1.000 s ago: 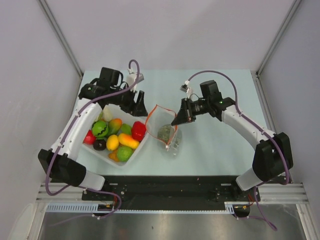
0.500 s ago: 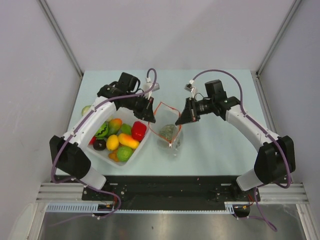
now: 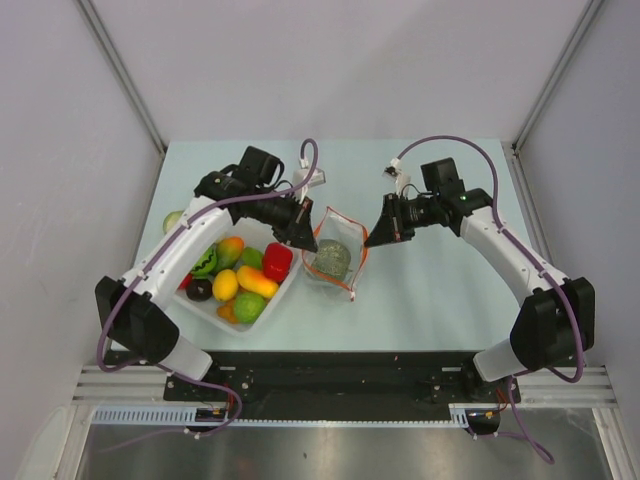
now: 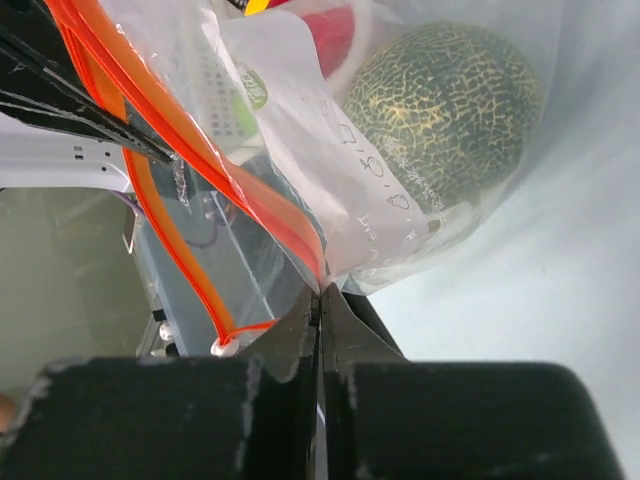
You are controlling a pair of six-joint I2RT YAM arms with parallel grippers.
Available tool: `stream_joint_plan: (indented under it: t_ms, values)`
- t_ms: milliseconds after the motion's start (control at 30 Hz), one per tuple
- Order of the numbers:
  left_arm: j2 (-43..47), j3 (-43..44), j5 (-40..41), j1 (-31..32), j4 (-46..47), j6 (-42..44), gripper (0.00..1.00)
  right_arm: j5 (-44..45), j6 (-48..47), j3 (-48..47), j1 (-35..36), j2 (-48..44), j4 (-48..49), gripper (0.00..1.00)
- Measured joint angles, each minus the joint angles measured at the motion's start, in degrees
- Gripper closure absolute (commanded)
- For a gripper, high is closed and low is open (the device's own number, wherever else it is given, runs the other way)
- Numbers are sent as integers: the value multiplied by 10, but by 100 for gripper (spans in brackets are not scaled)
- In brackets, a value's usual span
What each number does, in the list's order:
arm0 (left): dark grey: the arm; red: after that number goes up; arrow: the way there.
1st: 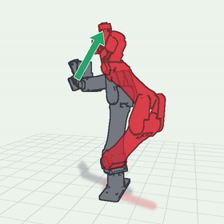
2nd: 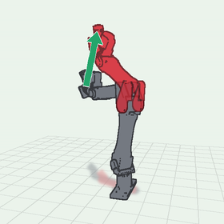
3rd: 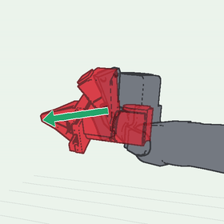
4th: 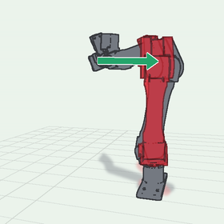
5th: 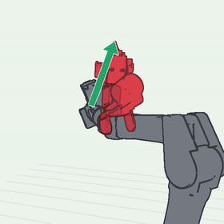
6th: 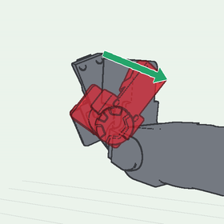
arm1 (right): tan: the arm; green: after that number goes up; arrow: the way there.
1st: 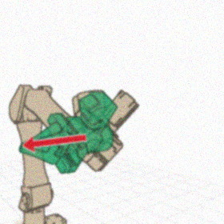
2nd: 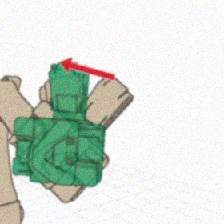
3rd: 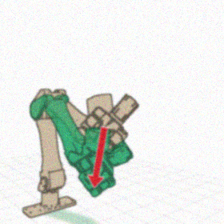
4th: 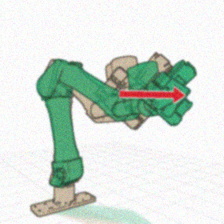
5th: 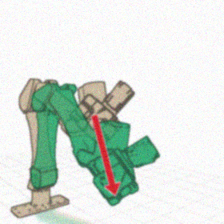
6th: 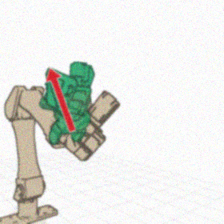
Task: Place the food in the zip-top bag and seal the zipper
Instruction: Adjust the zipper food storage bag at the center of the board, then pick up the fake vegetable from the bin.
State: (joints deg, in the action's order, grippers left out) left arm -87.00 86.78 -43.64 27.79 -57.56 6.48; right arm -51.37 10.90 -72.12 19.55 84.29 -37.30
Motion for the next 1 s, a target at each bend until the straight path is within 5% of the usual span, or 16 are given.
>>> stream_joint_plan:
  t_ms: [200,267,300,400,700,1000]
  values:
    - [0,0,10,-7,10,-5,83,1,-2,-1,-2,-2,-12,100]
    - [0,0,16,-19,25,-8,51,-4,-1,-1,-4,-8,-15,100]
    - [4,-3,29,-36,38,-9,24,-5,0,-1,-5,-19,-14,100]
    - [14,-9,47,-50,48,-5,1,-5,8,4,-5,-28,-7,100]
    - [113,-89,139,-157,48,10,0,-3,46,55,-9,-31,31,100]
    - [134,-103,262,-352,58,0,0,0,57,58,-9,-31,51,100]
